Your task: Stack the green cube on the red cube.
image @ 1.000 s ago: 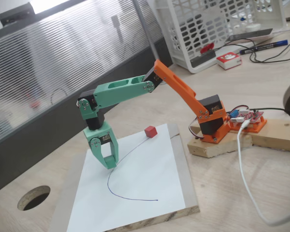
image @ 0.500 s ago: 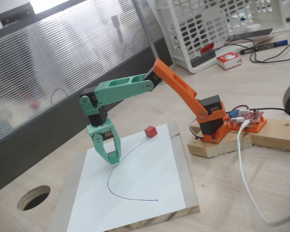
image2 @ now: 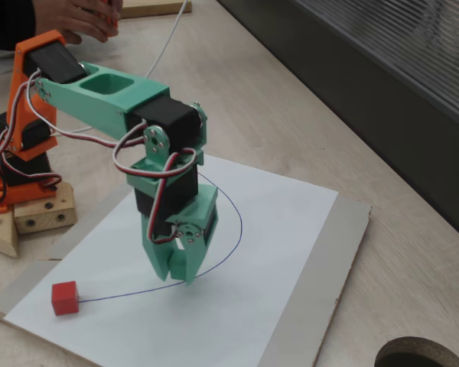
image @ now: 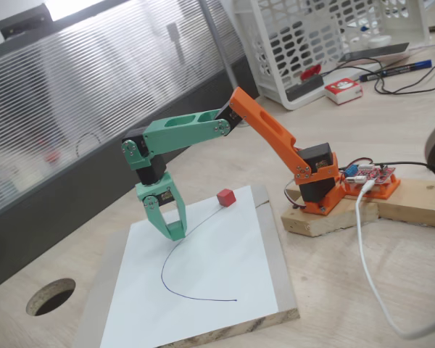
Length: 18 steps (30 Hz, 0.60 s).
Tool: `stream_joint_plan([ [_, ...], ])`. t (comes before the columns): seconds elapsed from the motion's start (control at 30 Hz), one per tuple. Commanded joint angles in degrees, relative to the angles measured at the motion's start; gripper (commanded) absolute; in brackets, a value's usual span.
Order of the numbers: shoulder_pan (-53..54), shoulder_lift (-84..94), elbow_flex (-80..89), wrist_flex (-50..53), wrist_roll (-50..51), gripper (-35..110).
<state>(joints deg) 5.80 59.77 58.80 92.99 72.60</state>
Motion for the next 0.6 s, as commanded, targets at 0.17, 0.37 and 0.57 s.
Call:
stream_joint_plan([
  [0.17,4.75,1.85,-1.41,2.37,0.35,14],
  [0.37,9.4,1.85,-1.41,2.37,0.26,14],
  [0.57,10.28,1.85,-1.41,2.46,0.18,14],
])
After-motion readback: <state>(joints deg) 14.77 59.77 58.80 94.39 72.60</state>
